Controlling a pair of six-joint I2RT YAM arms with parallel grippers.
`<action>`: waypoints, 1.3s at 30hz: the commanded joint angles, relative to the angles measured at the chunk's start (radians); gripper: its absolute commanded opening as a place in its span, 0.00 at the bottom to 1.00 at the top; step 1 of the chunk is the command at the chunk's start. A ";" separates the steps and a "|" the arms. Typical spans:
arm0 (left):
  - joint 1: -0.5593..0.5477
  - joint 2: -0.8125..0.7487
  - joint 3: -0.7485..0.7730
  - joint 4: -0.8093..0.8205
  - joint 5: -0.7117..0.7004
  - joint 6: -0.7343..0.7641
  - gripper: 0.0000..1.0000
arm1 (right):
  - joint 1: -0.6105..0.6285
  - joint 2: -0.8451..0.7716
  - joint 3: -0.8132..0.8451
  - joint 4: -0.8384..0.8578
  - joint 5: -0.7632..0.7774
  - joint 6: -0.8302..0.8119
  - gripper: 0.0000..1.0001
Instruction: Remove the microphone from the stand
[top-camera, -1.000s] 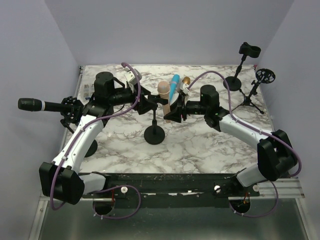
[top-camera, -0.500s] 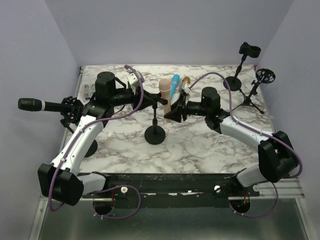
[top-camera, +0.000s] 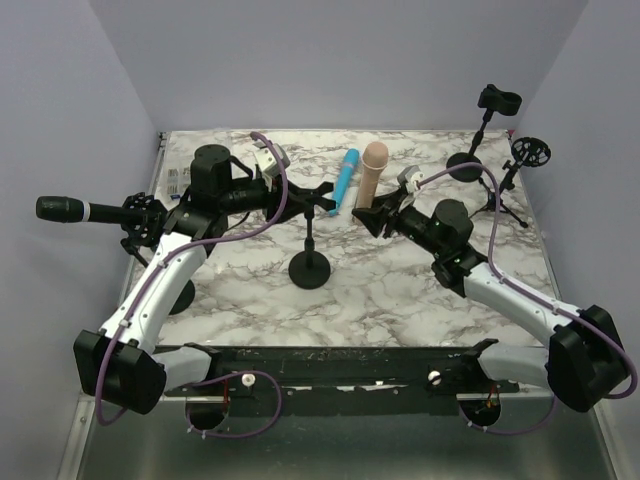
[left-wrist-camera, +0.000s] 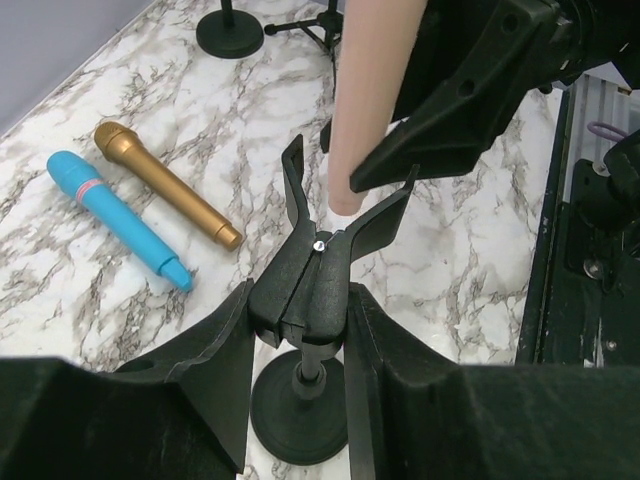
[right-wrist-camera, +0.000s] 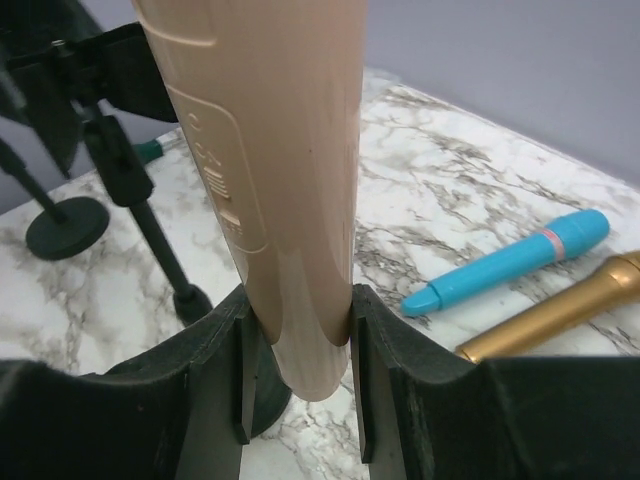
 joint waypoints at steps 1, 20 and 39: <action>-0.014 -0.040 0.000 0.000 -0.033 0.022 0.00 | -0.005 -0.003 -0.018 0.028 0.217 0.053 0.01; -0.037 -0.139 -0.011 0.011 -0.147 -0.023 0.99 | -0.155 0.438 0.380 -0.495 0.379 0.431 0.01; -0.279 -0.443 -0.181 0.127 -0.860 0.145 0.99 | -0.292 0.885 0.695 -0.726 0.045 0.564 0.01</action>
